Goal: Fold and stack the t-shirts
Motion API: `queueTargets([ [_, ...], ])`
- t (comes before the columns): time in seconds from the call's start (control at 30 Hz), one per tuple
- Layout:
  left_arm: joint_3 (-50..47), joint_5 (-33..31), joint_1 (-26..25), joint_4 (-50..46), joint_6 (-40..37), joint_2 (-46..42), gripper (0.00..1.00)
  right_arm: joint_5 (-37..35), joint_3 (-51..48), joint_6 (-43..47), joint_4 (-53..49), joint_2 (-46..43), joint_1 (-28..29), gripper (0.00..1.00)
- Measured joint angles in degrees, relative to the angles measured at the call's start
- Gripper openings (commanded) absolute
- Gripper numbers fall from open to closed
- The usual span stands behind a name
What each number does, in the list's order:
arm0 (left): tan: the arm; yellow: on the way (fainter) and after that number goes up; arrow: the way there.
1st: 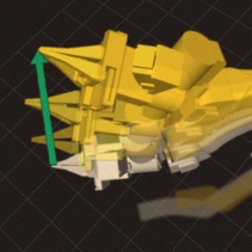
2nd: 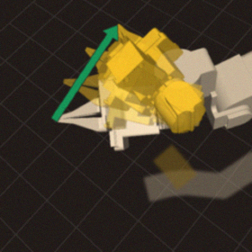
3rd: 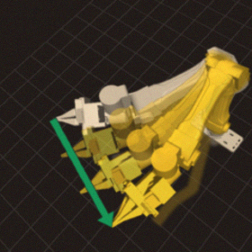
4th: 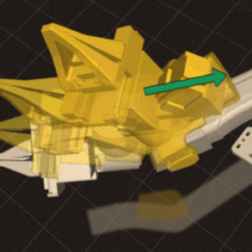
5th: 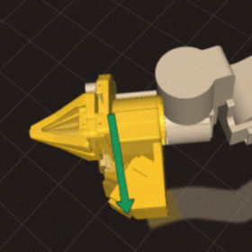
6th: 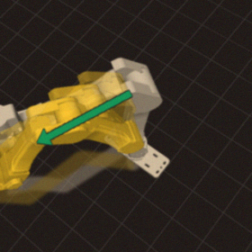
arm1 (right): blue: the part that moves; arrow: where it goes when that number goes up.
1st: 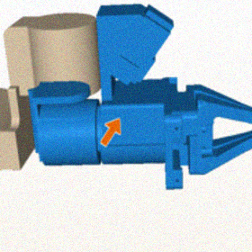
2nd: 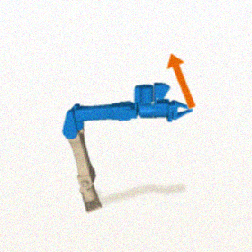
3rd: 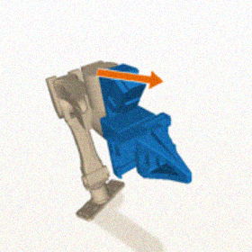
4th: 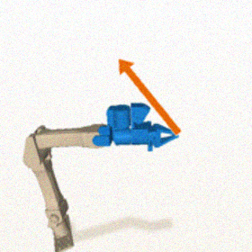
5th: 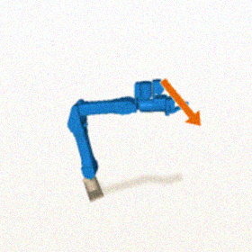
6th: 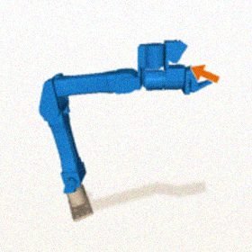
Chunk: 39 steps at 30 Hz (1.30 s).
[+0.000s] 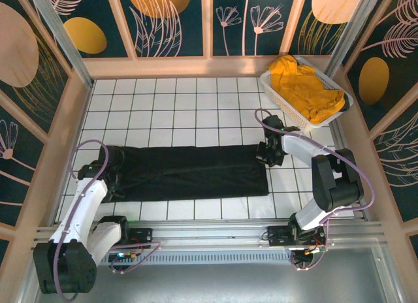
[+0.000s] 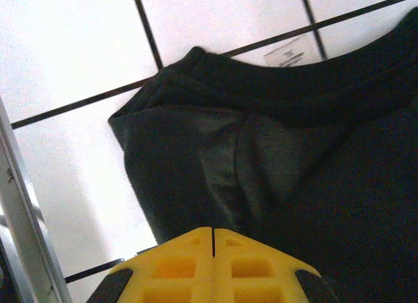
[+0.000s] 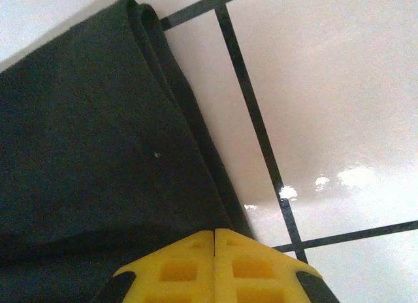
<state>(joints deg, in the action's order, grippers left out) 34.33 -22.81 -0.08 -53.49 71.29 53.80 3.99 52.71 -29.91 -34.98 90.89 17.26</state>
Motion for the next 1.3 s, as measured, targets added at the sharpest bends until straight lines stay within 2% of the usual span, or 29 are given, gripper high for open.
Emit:
queueTargets([
  [0.27, 0.87, -0.11, 0.00, -0.87, 2.36, -1.42, 0.00, -0.28, 0.00, 0.04, -0.02, -0.02, 0.87, 0.00],
  [0.5, 13.46, -0.72, 0.00, -4.07, 3.10, -2.16, 0.00, -0.96, 0.07, 0.04, -0.02, -0.02, 1.25, 0.00],
  [0.6, 15.08, -0.68, 0.00, -6.14, 4.15, -2.56, 0.00, -1.14, 0.07, 0.04, -0.02, -0.02, 1.40, 0.00],
  [0.93, 7.43, 2.40, 0.00, -13.05, 7.67, -8.92, 0.00, -1.51, 0.04, 0.02, -0.02, 0.00, 1.51, 0.00],
  [1.1, 1.53, 4.74, 0.00, -10.93, 6.34, -6.69, 0.00, -1.55, 0.04, 0.00, -0.02, 0.00, 1.68, 0.02],
  [1.3, 1.01, 5.90, 0.00, -5.97, 3.26, -1.18, 0.00, -3.04, 0.04, 0.00, -0.81, -0.02, 3.28, 0.03],
])
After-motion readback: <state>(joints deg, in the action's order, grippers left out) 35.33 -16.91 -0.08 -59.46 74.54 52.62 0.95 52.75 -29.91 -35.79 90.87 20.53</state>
